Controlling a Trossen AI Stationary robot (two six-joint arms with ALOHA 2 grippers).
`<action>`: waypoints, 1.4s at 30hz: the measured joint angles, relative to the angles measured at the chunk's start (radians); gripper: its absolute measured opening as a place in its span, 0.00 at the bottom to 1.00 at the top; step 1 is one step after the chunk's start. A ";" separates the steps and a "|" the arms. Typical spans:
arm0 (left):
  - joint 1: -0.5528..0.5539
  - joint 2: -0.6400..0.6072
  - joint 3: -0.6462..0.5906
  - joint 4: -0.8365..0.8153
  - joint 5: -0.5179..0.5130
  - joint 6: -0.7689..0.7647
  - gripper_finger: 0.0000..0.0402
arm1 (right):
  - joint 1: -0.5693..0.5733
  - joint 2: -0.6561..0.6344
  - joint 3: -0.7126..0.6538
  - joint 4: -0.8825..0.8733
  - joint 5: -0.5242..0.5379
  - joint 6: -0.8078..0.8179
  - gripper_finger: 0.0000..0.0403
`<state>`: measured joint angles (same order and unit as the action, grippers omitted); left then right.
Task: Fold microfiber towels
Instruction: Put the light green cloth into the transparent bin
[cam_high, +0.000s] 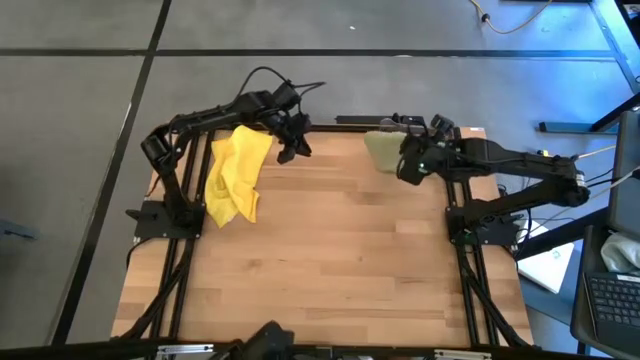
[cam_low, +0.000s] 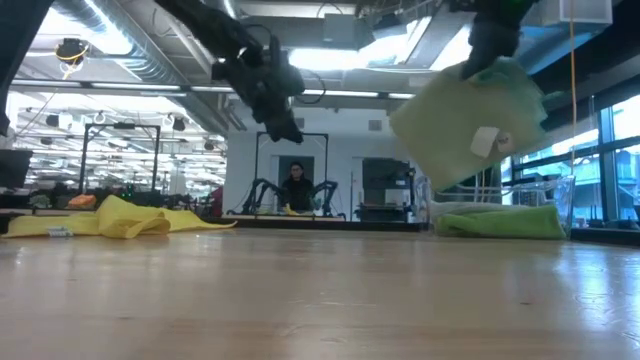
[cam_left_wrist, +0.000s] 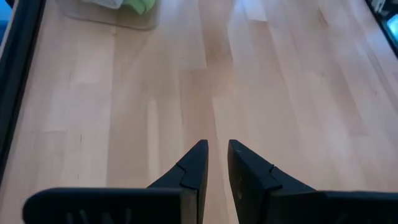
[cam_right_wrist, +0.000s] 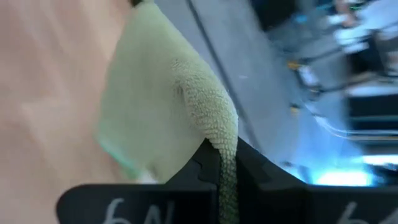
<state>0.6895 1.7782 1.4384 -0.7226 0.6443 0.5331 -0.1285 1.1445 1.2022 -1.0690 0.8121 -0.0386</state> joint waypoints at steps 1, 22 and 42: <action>0.007 0.000 -0.015 0.024 0.014 0.000 0.14 | -0.013 0.000 0.000 0.023 -0.045 -0.003 0.04; 0.055 -0.006 -0.037 0.060 0.031 -0.002 0.14 | -0.502 0.200 -0.084 0.058 -0.310 0.053 0.06; 0.054 -0.006 -0.037 0.058 0.031 0.019 0.14 | -0.754 0.238 -0.112 0.249 -0.517 -0.131 0.04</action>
<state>0.7433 1.7721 1.4017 -0.6642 0.6754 0.5518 -0.8826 1.3827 1.0904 -0.8198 0.2946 -0.1693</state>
